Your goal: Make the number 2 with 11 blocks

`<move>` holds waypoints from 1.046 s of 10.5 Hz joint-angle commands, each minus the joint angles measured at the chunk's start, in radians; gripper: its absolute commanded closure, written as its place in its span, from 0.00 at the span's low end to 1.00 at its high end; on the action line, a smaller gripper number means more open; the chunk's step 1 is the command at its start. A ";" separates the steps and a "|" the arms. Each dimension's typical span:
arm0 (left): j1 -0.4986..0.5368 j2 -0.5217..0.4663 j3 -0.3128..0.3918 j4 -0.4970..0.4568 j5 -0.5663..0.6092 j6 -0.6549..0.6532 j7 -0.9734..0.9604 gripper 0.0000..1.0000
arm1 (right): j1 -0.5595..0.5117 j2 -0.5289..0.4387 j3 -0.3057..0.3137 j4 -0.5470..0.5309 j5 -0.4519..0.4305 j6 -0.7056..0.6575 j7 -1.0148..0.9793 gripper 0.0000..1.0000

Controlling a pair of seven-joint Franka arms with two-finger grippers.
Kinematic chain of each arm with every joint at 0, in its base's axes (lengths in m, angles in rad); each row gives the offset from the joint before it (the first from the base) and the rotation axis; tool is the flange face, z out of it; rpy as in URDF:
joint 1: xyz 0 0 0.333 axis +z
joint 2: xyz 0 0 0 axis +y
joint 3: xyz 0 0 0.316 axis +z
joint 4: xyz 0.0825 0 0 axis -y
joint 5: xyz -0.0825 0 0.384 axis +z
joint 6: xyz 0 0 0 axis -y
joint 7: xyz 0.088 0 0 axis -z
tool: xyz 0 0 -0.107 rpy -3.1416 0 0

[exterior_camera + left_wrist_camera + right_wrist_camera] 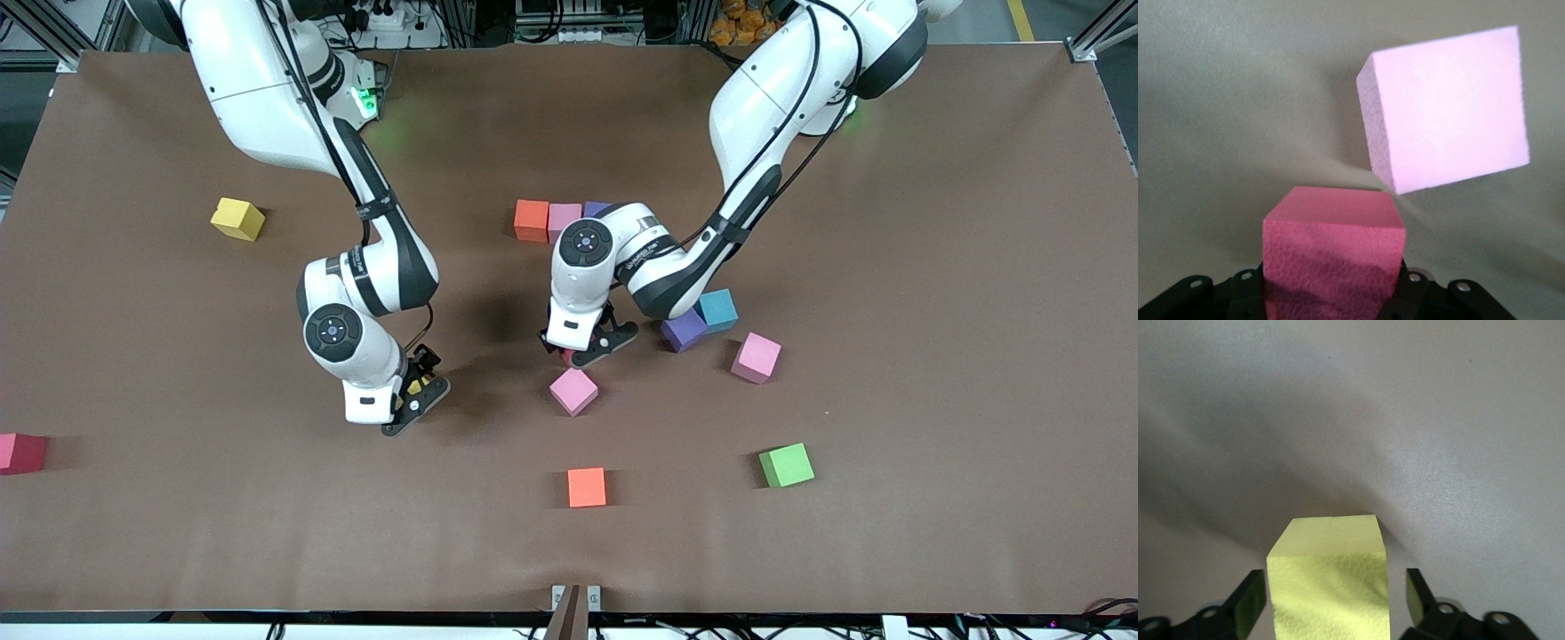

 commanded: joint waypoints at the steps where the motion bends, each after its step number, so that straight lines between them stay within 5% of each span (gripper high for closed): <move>1: 0.004 -0.044 0.003 0.002 -0.018 -0.076 0.027 1.00 | -0.007 -0.002 0.007 -0.007 -0.001 0.013 -0.014 0.89; 2: 0.013 -0.056 -0.009 0.001 -0.022 -0.109 0.067 1.00 | -0.007 -0.002 0.007 -0.007 -0.001 0.014 -0.014 1.00; 5: 0.076 -0.081 -0.106 -0.026 -0.026 -0.201 0.168 1.00 | -0.002 -0.011 0.009 0.001 0.014 0.002 0.040 1.00; 11: 0.205 -0.268 -0.253 -0.304 -0.013 -0.165 0.408 1.00 | 0.013 -0.037 0.029 0.002 0.021 -0.040 0.326 1.00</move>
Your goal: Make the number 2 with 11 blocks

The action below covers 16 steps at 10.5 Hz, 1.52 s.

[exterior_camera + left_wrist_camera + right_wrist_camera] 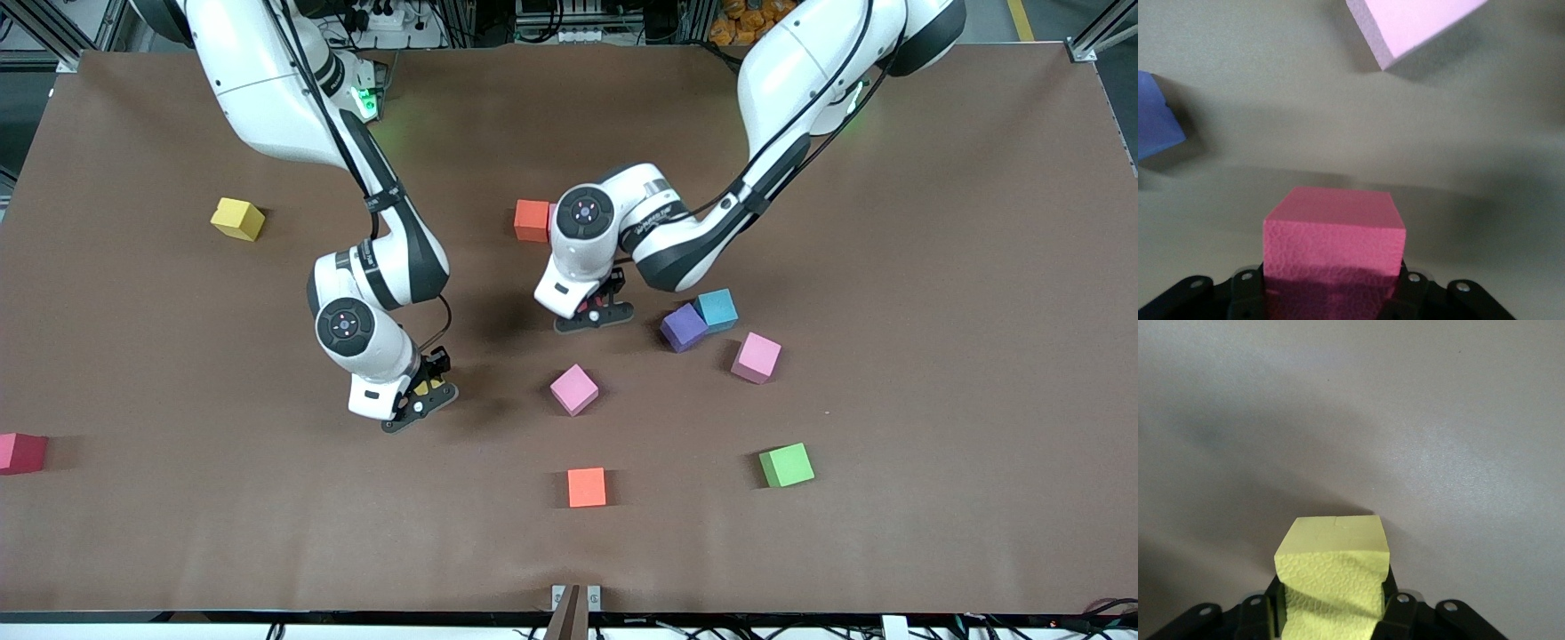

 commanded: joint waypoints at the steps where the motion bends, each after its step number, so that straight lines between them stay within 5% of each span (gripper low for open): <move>1: 0.054 -0.138 -0.021 -0.224 -0.005 0.158 0.059 1.00 | -0.003 -0.025 0.015 -0.011 0.010 -0.017 0.083 1.00; 16: 0.016 0.016 0.011 -0.205 0.170 0.266 0.019 1.00 | 0.028 -0.026 0.018 -0.018 0.008 -0.019 0.086 1.00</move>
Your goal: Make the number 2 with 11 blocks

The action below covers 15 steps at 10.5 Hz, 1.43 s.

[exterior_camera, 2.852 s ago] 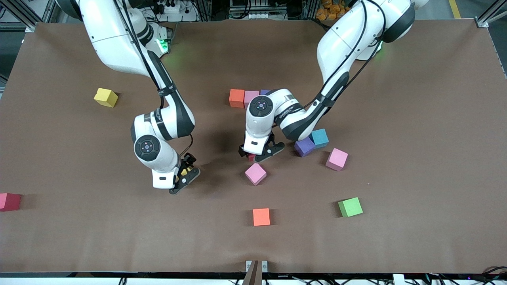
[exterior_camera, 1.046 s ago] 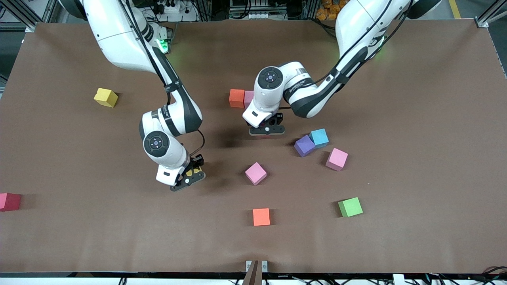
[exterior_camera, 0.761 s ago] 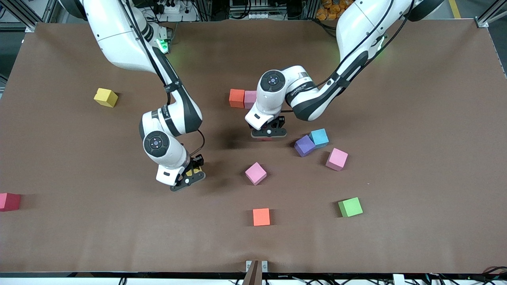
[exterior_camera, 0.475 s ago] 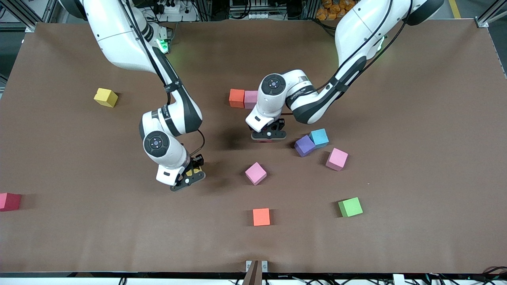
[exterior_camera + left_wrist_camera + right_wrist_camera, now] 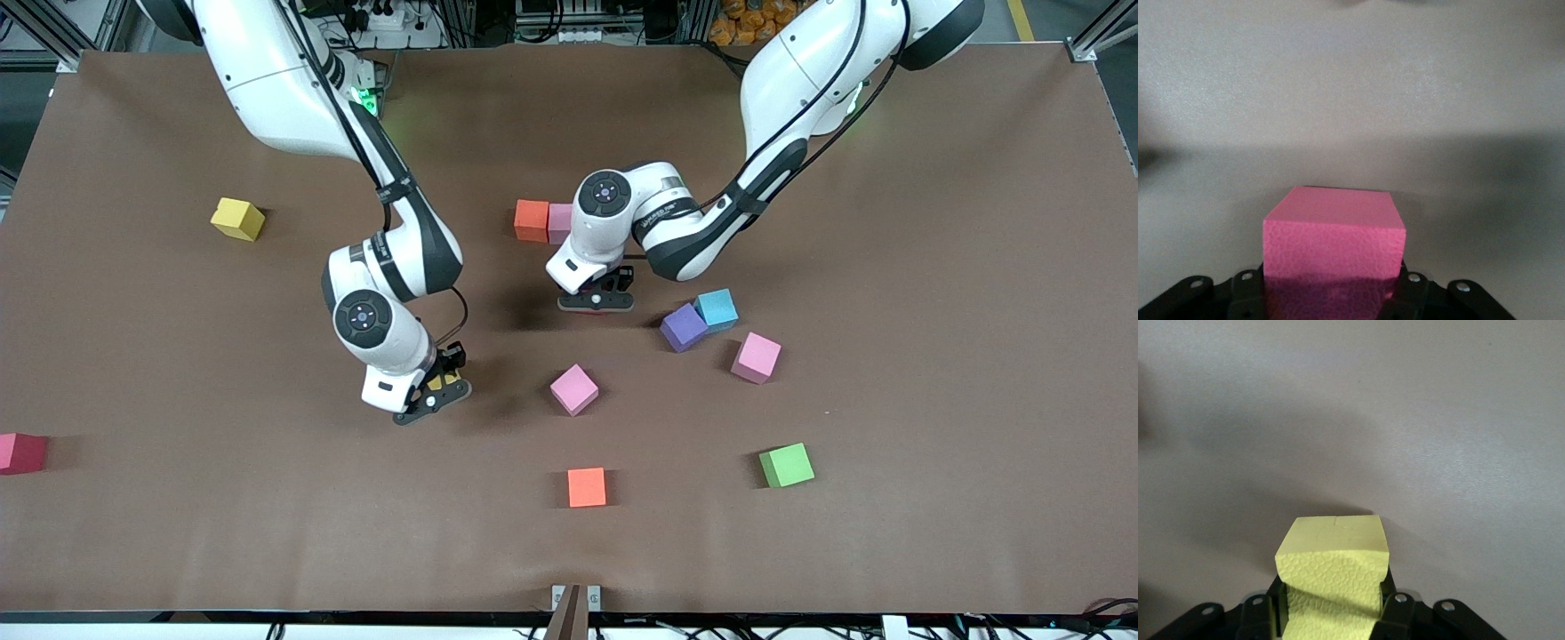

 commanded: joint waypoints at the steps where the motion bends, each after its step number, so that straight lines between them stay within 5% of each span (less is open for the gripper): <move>1: -0.019 0.012 0.005 0.012 0.034 0.008 -0.030 1.00 | 0.002 -0.024 0.003 -0.018 0.005 -0.011 0.015 1.00; 6: -0.087 0.019 0.073 0.010 0.035 0.010 -0.039 1.00 | 0.008 -0.021 0.003 -0.015 0.005 -0.009 0.014 1.00; 15: -0.077 -0.003 0.068 -0.016 0.035 -0.002 -0.041 1.00 | 0.010 -0.022 0.003 -0.012 0.005 -0.009 0.014 1.00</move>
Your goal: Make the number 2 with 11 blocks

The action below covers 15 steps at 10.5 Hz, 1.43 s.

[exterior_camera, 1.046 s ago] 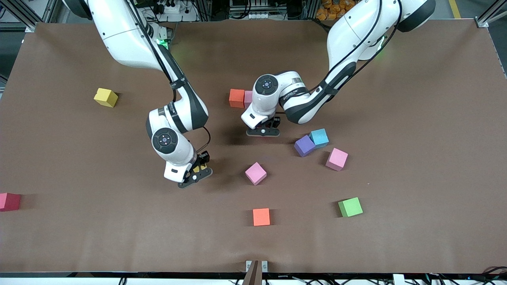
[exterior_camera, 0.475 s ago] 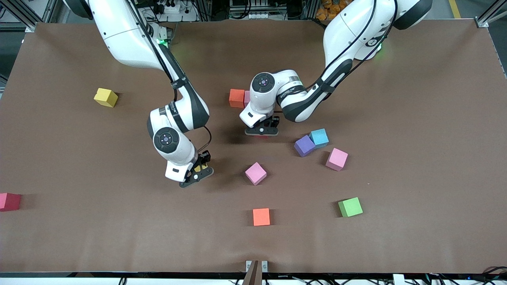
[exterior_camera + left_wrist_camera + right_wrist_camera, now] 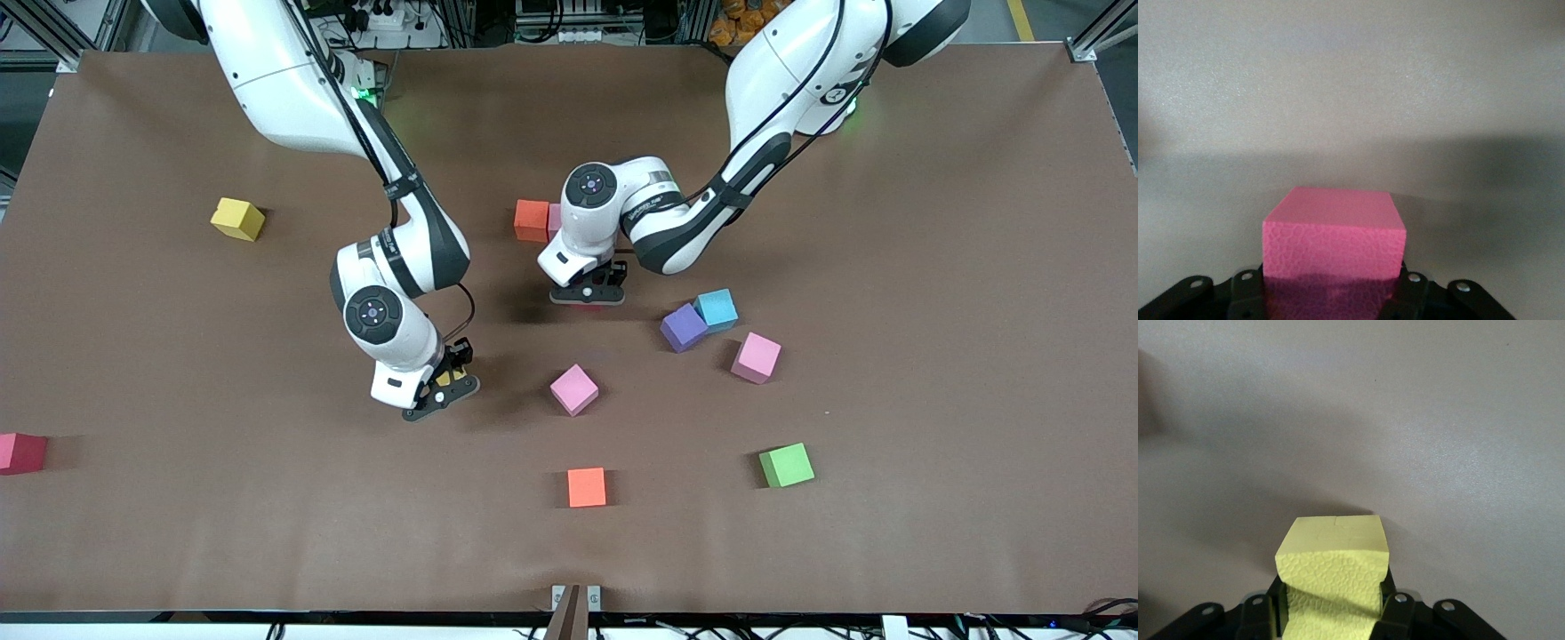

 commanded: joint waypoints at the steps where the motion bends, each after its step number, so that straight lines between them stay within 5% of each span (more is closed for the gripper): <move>1: -0.009 -0.001 0.020 -0.022 0.033 0.000 -0.026 1.00 | 0.000 -0.022 0.003 -0.011 0.005 -0.008 0.012 1.00; 15: -0.013 -0.028 0.007 -0.042 0.016 -0.013 -0.051 1.00 | 0.000 -0.022 0.003 -0.011 0.005 -0.008 0.011 1.00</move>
